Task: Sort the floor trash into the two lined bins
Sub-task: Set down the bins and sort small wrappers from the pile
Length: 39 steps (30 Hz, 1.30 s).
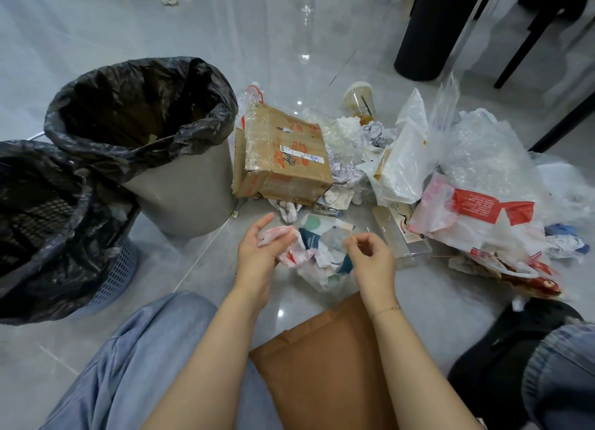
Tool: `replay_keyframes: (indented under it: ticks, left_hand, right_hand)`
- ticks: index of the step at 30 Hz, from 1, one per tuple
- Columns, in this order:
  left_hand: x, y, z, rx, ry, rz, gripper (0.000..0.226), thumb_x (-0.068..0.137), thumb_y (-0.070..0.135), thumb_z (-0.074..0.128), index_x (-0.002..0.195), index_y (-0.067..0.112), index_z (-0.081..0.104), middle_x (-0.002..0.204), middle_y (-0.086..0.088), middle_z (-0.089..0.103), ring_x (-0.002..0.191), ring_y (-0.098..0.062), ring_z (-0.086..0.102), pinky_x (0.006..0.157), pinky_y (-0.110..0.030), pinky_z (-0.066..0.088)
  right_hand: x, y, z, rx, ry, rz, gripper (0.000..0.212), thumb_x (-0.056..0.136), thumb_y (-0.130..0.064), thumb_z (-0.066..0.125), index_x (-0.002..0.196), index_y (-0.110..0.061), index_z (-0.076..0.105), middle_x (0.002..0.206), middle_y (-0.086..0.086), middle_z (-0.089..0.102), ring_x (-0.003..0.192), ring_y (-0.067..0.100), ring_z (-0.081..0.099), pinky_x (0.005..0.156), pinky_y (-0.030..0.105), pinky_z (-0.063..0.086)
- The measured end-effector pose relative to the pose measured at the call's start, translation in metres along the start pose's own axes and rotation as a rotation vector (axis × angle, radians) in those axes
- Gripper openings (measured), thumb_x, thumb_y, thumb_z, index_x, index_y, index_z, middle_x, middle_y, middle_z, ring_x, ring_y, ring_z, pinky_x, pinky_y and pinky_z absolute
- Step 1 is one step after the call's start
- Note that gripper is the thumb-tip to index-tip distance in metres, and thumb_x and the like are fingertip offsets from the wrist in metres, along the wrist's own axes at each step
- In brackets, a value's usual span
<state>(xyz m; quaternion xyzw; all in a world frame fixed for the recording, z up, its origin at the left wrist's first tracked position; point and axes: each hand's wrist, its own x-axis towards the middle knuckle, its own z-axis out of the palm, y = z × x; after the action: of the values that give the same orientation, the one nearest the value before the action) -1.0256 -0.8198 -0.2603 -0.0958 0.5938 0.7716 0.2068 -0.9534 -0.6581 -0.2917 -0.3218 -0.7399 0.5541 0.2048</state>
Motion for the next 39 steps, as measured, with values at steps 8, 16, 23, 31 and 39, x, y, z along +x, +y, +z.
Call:
replay_keyframes:
  ticks: [8,16,23,31,39]
  left_hand:
    - [-0.023,0.001,0.012,0.211,-0.134,0.165,0.023,0.079,0.009,0.077,0.098,0.014,0.067,0.097,-0.001,0.072,0.088,-0.007,0.069,0.072,-0.016,0.052]
    - [-0.005,-0.016,0.006,0.902,0.204,0.34,0.07,0.071,0.042,0.08,0.13,0.029,0.045,0.133,0.004,0.04,0.127,-0.016,0.037,0.105,-0.04,0.033]
    - [0.005,-0.016,-0.001,0.3,-0.168,-0.197,0.032,0.076,0.022,0.08,0.103,0.011,0.068,0.091,-0.005,0.076,0.08,-0.016,0.073,0.067,-0.026,0.057]
    - [0.005,-0.025,0.002,0.181,-0.063,-0.066,0.041,0.073,0.012,0.082,0.111,0.01,0.066,0.102,-0.011,0.073,0.095,-0.028,0.071,0.086,-0.045,0.057]
    - [0.004,-0.005,-0.008,0.155,-0.35,-0.272,0.045,0.08,0.022,0.068,0.124,0.017,0.058,0.116,-0.012,0.069,0.105,-0.03,0.066,0.086,-0.043,0.054]
  right_hand:
    - [-0.019,-0.006,0.015,0.144,-0.174,0.112,0.012,0.088,-0.025,0.066,0.076,-0.027,0.067,0.076,-0.003,0.068,0.083,0.025,0.065,0.079,0.056,0.054]
    - [-0.021,-0.017,0.015,0.281,-0.264,0.177,0.006,0.094,-0.014,0.058,0.092,-0.014,0.063,0.086,0.006,0.07,0.079,0.021,0.066,0.073,0.04,0.056]
    - [-0.019,-0.023,0.012,0.37,-0.251,0.215,0.009,0.095,-0.012,0.055,0.092,-0.01,0.063,0.08,0.002,0.067,0.072,0.015,0.062,0.062,0.028,0.054]
    - [-0.024,-0.02,0.016,0.187,-0.406,0.11,0.021,0.086,-0.018,0.069,0.096,-0.032,0.058,0.098,-0.003,0.063,0.089,0.023,0.066,0.064,0.032,0.057]
    - [-0.018,-0.022,0.011,0.204,-0.308,0.08,0.024,0.079,0.009,0.067,0.081,-0.014,0.06,0.086,-0.001,0.063,0.079,0.014,0.059,0.065,0.021,0.053]
